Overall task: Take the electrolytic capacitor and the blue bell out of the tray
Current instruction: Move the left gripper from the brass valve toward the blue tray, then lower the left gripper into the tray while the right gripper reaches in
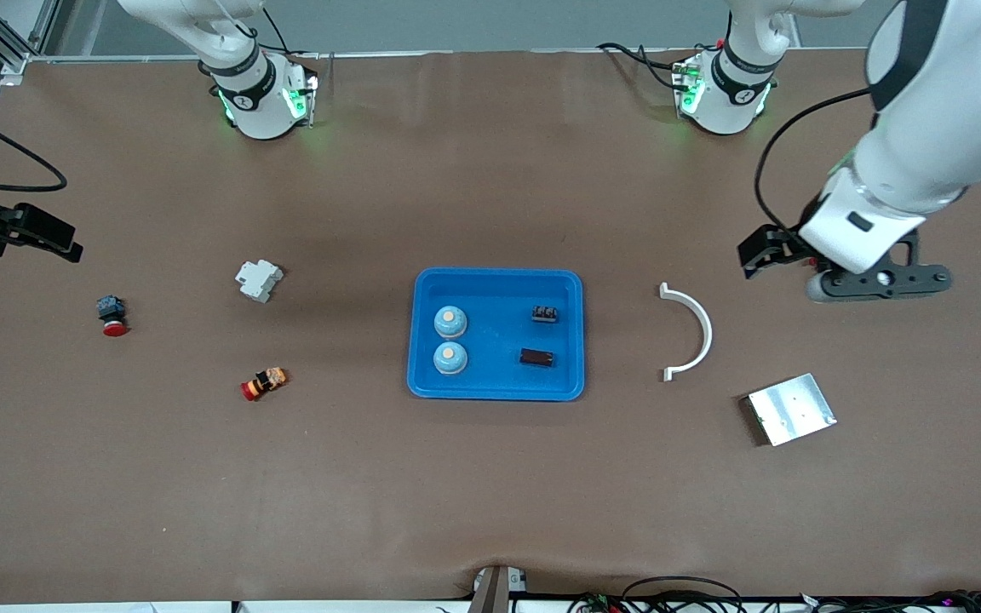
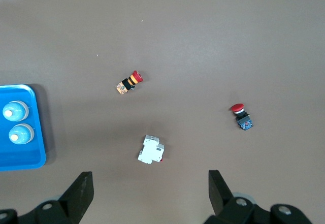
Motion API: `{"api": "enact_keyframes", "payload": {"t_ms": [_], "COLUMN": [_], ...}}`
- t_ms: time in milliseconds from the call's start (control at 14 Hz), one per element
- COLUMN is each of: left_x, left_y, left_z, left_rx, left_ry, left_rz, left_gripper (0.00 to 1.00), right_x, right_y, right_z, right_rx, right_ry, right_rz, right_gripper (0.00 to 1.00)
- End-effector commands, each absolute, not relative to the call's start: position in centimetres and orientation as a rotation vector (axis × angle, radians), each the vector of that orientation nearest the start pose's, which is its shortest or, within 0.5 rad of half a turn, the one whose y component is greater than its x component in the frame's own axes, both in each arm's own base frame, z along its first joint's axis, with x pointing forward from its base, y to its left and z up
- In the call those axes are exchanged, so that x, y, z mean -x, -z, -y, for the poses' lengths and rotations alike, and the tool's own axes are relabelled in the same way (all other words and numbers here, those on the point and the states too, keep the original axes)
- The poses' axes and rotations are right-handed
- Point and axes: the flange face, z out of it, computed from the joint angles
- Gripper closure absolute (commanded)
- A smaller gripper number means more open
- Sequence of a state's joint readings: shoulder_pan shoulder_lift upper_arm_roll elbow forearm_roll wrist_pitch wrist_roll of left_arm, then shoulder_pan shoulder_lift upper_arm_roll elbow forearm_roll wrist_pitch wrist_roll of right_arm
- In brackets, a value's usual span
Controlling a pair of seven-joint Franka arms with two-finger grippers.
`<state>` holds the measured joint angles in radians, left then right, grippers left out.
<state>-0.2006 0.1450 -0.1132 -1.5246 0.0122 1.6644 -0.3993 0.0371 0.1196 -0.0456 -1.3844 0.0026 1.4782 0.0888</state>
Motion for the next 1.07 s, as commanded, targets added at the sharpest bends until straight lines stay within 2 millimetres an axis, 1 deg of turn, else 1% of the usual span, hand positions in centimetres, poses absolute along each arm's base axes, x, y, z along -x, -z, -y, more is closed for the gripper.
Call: {"api": "enact_keyframes", "payload": {"t_ms": [0,71,214,356,641,713,784,855,926,998], "left_x": [-57.4,-57.3,-57.6,-57.9,-58.6,-58.7,-58.7,-58.9,-58.8,-58.8], "left_y": [-55.5,-54.5,-52.9,-51.4,-47.7,-46.7,-45.7,-44.5,-43.3,-42.0], "left_z": [20.4,21.7,23.0,24.8,28.0,28.7,29.6,30.2,31.4,32.3], "left_rx": [3.102,3.089,3.052,3.019,2.887,2.847,2.805,2.764,2.726,2.68], "left_ry": [-0.027,-0.041,-0.061,-0.073,-0.088,-0.093,-0.099,-0.104,-0.109,-0.111], "left_rz": [0.398,0.475,0.674,0.902,1.282,1.364,1.439,1.513,1.574,1.653], "left_gripper": [0.0,0.0,0.0,0.0,0.0,0.0,0.0,0.0,0.0,0.0], "right_x": [-57.7,-57.6,-57.7,-57.8,-58.0,-58.1,-58.5,-58.8,-59.4,-60.5], "right_y": [-63.8,-63.8,-63.8,-63.7,-63.6,-63.3,-62.7,-61.9,-60.7,-59.1], "right_z": [1.0,1.1,1.0,0.5,0.4,0.2,-0.9,-2.8,-3.9,-4.4], "right_rx": [3.122,3.122,3.124,3.121,3.111,3.11,3.111,3.114,3.115,3.115], "right_ry": [-0.039,-0.044,-0.041,-0.034,-0.036,-0.041,-0.058,-0.08,-0.097,-0.107], "right_rz": [-0.163,-0.163,-0.132,-0.119,-0.082,-0.075,-0.044,0.005,0.031,0.04], "right_gripper": [0.0,0.0,0.0,0.0,0.0,0.0,0.0,0.0,0.0,0.0]}}
